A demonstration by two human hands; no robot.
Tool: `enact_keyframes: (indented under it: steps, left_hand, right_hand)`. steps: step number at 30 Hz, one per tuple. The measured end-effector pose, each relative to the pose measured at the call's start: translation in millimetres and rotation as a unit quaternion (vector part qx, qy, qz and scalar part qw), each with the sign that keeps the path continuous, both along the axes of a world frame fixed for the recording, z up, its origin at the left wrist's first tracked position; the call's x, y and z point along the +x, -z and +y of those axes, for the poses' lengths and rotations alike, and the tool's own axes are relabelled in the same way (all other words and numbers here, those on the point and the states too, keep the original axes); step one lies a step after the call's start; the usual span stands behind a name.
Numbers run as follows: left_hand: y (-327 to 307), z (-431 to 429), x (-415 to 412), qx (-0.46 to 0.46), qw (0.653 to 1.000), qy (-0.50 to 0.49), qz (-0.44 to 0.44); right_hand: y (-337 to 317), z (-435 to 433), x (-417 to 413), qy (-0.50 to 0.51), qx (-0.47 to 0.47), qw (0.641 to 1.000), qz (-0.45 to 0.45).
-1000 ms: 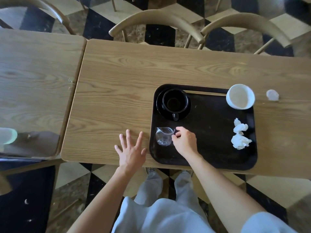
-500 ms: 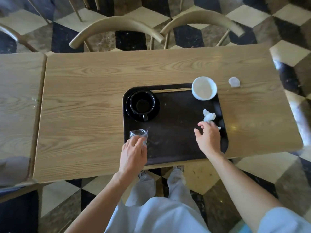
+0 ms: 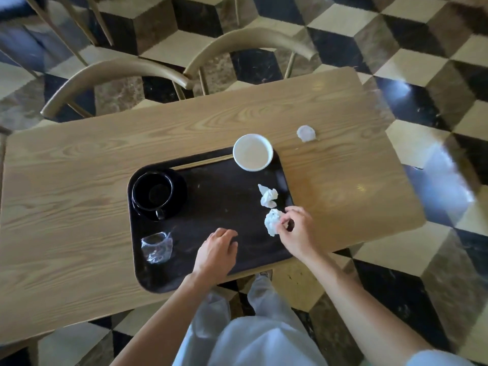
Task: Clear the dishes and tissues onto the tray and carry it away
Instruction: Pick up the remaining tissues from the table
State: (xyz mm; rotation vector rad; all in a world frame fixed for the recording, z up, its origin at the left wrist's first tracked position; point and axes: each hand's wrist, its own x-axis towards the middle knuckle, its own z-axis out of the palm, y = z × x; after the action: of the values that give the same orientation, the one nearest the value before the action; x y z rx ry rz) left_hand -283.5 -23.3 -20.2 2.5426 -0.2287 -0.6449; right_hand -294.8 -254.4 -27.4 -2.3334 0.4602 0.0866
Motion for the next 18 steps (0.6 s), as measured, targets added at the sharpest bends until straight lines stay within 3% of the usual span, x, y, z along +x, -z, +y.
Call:
enact_keyframes:
  steps: [3, 7, 13, 18]
  left_hand:
    - [1, -16, 4, 0.006, 1.0, -0.028, 0.002]
    - [3, -33, 6, 0.018, 0.998, -0.057, 0.011]
    - [9, -50, 4, 0.026, 0.997, -0.072, 0.016]
    - [9, -59, 4, 0.001, 0.996, -0.089, 0.016]
  right_hand:
    - [-15, -16, 3, 0.014, 0.094, 0.995, 0.043]
    - [-14, -38, 9, -0.007, 0.142, 0.987, 0.073]
    - [4, -35, 15, -0.13, 0.002, 0.991, 0.019]
    - [11, -19, 14, -0.142, -0.058, 0.988, -0.02]
